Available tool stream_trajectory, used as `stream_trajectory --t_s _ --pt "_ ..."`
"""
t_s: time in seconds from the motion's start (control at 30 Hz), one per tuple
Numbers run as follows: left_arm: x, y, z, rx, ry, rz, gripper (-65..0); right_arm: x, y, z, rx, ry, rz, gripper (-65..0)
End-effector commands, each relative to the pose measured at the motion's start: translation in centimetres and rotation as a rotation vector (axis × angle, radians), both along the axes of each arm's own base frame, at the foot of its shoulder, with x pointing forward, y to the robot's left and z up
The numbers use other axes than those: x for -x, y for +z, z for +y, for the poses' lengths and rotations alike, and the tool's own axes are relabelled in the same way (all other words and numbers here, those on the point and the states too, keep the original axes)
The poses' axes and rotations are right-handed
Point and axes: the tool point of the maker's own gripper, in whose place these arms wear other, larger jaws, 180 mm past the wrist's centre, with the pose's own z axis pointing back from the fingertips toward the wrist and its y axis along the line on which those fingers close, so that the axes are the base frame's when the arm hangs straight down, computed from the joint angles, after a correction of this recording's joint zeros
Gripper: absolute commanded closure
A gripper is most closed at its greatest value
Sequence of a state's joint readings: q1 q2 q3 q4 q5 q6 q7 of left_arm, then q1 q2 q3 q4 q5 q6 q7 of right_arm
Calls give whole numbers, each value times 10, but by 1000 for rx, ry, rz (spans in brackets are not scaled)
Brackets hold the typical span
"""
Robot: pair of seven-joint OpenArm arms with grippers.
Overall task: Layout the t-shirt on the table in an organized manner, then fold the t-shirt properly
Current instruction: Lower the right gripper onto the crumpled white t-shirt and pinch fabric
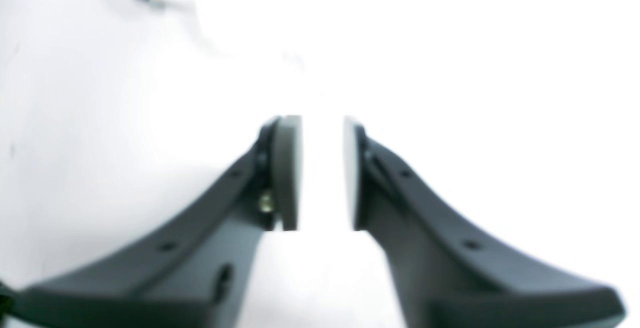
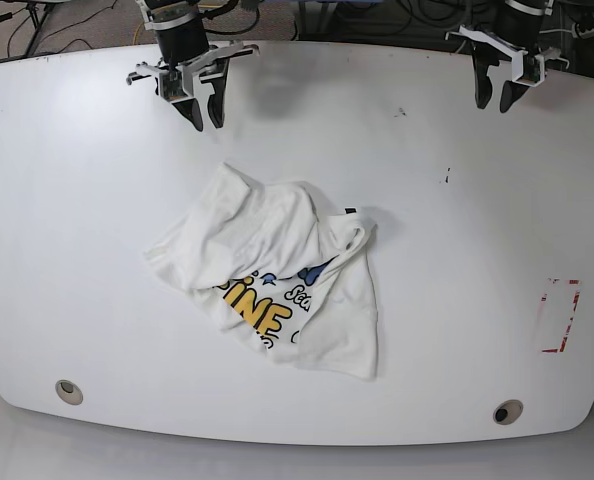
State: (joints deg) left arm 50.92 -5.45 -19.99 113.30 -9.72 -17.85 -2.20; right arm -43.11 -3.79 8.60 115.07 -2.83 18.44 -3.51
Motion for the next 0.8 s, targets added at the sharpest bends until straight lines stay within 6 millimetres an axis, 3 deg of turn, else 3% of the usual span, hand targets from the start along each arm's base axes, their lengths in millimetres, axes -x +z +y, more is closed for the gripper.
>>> stream_trajectory --t_s 0.0,0.07,0.17,0.4,0.77 --pt "-11 13 -1 10 8 -63 -310 -15 8 -1 12 16 -24 -289" --pt "-17 15 -3 28 32 -87 -392 -27 9 -2 19 21 -24 -368" --pt "-23 18 -5 40 48 -112 -449 -43 9 0 25 31 -20 -425" --pt "-39 27 -5 39 45 -160 -425 -80 13 42 57 192 -24 -439" --pt "-48 24 4 -4 27 -123 -426 -114 14 118 99 450 -37 -439"
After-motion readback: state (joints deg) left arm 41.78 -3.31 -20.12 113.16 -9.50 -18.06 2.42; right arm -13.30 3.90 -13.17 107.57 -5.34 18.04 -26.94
